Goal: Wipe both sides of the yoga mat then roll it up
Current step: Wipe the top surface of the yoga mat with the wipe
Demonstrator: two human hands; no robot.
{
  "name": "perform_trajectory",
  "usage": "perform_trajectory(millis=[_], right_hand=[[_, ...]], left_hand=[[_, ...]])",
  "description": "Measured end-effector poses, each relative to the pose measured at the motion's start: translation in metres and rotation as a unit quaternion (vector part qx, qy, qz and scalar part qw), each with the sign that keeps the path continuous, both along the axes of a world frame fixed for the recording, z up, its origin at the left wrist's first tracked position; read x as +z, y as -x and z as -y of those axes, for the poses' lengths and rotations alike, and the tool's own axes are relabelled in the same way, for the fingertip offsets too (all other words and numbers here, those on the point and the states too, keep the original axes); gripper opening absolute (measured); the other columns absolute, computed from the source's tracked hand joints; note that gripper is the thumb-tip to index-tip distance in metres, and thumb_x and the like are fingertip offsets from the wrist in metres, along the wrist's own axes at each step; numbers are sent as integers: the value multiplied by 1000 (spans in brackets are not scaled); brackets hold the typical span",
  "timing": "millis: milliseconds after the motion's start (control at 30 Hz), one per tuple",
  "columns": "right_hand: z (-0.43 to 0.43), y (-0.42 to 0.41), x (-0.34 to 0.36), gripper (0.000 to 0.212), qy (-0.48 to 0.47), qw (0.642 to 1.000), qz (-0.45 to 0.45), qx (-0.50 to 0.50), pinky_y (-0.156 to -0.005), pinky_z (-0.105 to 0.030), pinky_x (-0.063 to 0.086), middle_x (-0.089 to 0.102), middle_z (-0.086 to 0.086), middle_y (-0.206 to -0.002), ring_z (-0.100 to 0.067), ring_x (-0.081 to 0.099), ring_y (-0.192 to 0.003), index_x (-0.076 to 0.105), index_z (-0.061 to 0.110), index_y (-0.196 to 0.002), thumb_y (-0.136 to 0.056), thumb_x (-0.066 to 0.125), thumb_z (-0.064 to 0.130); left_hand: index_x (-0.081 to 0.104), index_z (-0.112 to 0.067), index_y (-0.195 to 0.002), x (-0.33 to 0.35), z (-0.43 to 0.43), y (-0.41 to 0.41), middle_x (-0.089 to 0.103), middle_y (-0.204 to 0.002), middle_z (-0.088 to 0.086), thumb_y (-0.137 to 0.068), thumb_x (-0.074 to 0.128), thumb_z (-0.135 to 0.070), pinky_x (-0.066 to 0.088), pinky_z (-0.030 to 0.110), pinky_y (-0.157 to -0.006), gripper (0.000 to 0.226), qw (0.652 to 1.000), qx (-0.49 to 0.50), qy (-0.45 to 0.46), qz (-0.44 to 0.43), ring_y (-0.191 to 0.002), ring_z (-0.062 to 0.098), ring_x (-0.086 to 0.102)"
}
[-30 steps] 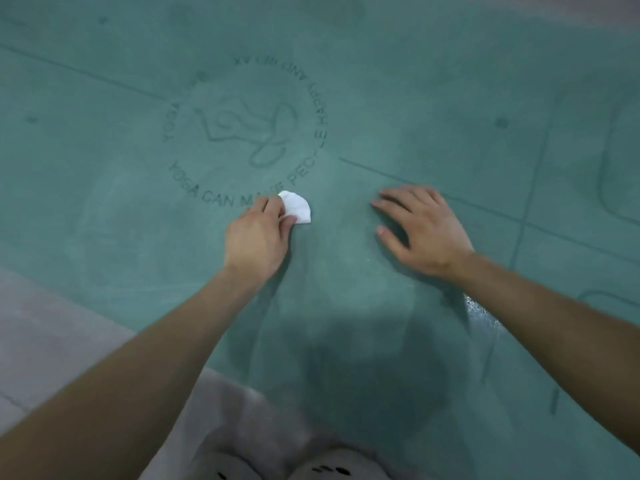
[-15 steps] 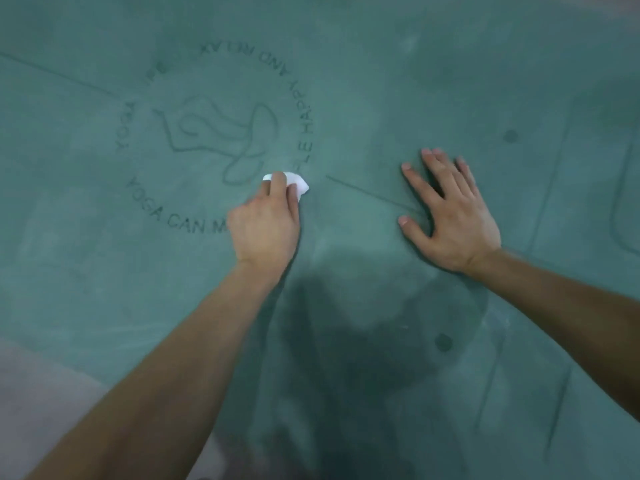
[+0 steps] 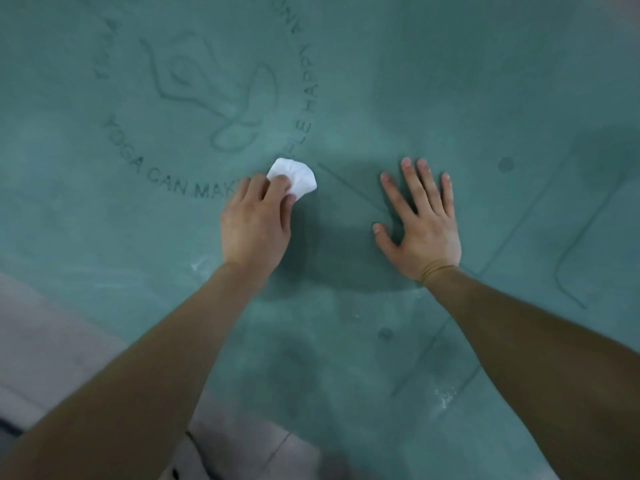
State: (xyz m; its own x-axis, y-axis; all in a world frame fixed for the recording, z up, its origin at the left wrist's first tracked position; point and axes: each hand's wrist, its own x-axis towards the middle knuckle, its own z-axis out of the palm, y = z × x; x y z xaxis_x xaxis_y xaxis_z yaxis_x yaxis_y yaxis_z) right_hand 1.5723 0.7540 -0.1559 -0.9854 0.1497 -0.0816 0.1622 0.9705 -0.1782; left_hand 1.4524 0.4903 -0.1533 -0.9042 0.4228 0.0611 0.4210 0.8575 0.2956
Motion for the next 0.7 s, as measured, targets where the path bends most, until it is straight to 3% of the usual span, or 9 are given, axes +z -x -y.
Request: perform_trajectory(millis=[233, 367, 533, 700], right_hand=[[-3, 4, 0, 83, -27, 998, 19, 47, -128, -64, 6, 5, -5, -177, -31, -2, -163, 25, 33, -167, -95, 48, 68], [-5, 20, -4, 80, -24, 970, 1, 244, -127, -64, 7, 10, -2, -177, -28, 1, -164, 26, 35, -166, -96, 46, 69], [-5, 22, -7, 87, -45, 961, -4, 274, -127, -64, 2, -3, -3, -177, -24, -11, -163, 15, 32, -168, -95, 30, 75], [-27, 23, -1, 99, -85, 923, 36, 374, -126, -66, 1, -17, -13, -174, -28, -22, -160, 1, 21, -169, -95, 18, 84]], left_hand=[[63, -13, -101, -4, -28, -17, 57, -98, 10, -101, 55, -20, 42, 46, -70, 11, 992, 122, 1, -35, -87, 34, 50], [65, -16, -103, 0, -33, -31, 59, -99, 8, -98, 58, -25, 44, 45, -70, 12, 987, 158, 8, -38, -90, 35, 53], [67, -18, -98, 4, -53, -123, 61, -95, 4, -94, 65, -23, 47, 44, -64, 7, 976, 215, -9, -22, -85, 33, 55], [71, -17, -88, 5, -64, -208, 62, -86, 2, -83, 74, -8, 47, 45, -68, 11, 956, 279, -69, 56, -83, 32, 54]])
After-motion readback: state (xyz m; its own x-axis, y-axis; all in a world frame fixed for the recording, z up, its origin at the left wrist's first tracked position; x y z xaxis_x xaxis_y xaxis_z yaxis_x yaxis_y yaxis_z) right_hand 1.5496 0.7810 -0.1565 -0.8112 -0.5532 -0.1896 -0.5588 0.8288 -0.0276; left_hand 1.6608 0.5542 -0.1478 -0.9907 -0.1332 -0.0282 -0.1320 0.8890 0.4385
